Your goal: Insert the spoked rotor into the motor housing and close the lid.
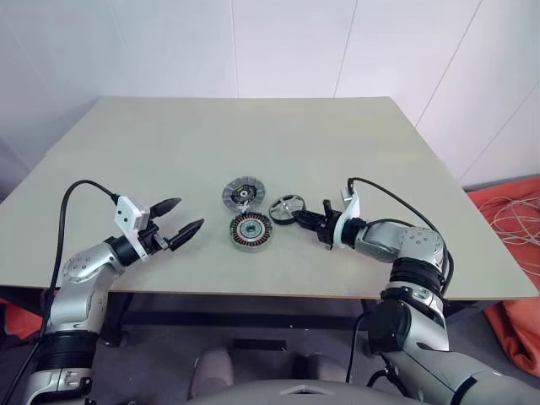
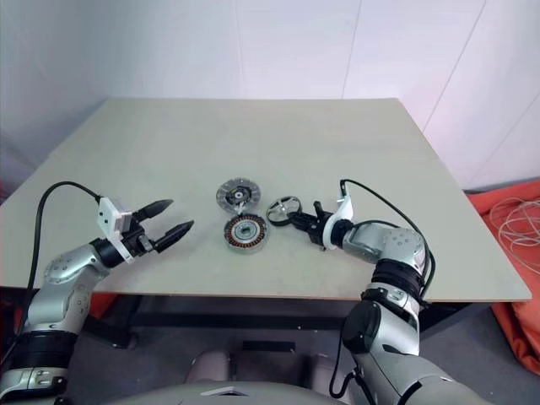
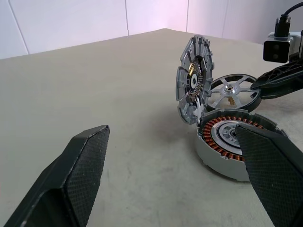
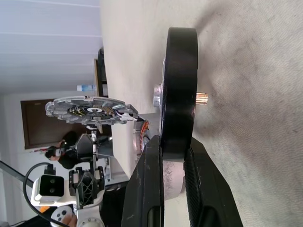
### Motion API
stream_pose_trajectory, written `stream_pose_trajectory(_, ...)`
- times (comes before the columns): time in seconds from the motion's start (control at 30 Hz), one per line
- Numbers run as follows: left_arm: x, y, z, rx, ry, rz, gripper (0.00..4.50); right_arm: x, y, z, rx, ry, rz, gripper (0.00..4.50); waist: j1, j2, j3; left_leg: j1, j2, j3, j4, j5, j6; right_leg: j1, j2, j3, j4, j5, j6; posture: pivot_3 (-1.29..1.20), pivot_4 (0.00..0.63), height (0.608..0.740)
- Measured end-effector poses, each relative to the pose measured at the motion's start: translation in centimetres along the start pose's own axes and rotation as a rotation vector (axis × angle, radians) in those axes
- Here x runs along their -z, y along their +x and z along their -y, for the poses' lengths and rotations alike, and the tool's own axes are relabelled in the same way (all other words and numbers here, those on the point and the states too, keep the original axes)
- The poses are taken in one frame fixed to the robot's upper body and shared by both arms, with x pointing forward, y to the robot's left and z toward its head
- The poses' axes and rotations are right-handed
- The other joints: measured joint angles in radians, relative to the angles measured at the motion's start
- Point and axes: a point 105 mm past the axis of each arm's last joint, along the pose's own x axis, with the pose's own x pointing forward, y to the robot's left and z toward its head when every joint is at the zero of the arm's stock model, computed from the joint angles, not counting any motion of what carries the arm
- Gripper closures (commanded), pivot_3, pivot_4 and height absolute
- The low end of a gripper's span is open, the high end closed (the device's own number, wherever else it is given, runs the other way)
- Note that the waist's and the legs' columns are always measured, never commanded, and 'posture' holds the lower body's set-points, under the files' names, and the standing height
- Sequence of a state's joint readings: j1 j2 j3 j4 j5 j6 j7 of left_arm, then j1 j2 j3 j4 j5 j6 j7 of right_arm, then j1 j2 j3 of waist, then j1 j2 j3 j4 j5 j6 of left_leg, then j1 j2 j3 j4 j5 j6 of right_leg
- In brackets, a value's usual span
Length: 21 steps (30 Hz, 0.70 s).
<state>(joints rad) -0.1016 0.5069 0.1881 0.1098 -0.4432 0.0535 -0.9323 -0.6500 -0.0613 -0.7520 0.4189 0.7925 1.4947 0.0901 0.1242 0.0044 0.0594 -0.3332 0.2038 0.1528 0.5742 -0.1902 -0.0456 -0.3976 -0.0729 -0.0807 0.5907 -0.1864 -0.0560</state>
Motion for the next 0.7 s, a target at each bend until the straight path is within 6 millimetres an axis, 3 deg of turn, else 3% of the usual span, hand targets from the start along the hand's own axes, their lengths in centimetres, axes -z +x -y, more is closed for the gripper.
stream_pose_trajectory(0.37, 0.2, -0.2, -0.1, -0.004, -0.002, -0.007, 0.00, -1.3, -3.7, -3.1, -0.147, -0.084, -0.017, 4.21, 0.003, 0.000, 0.000, 0.000, 0.000, 0.000, -0.003, 0.000, 0.000, -0.001, 0.000, 0.000, -0.001, 0.000, 0.000, 0.00, 0.000, 0.740)
stream_pose_trajectory(0.53, 0.3, -0.3, 0.0, -0.006, -0.004, -0.010, 0.00, 2.3, -2.6, -3.8, -0.248, -0.062, -0.156, 4.21, 0.000, 0.001, 0.000, -0.002, 0.000, 0.001, -0.004, 0.000, 0.000, -0.003, 0.000, 0.000, -0.001, 0.000, 0.000, 0.00, 0.000, 0.740)
stream_pose_trajectory(0.7, 0.6, -0.6, 0.0, -0.012, -0.013, -0.019, 0.00, 5.4, -1.3, -6.5, -0.341, -0.114, -0.269, 4.21, 0.001, 0.001, 0.000, -0.002, 0.000, 0.001, -0.003, 0.000, 0.000, -0.003, 0.000, -0.001, -0.002, 0.000, 0.000, 0.00, 0.000, 0.740)
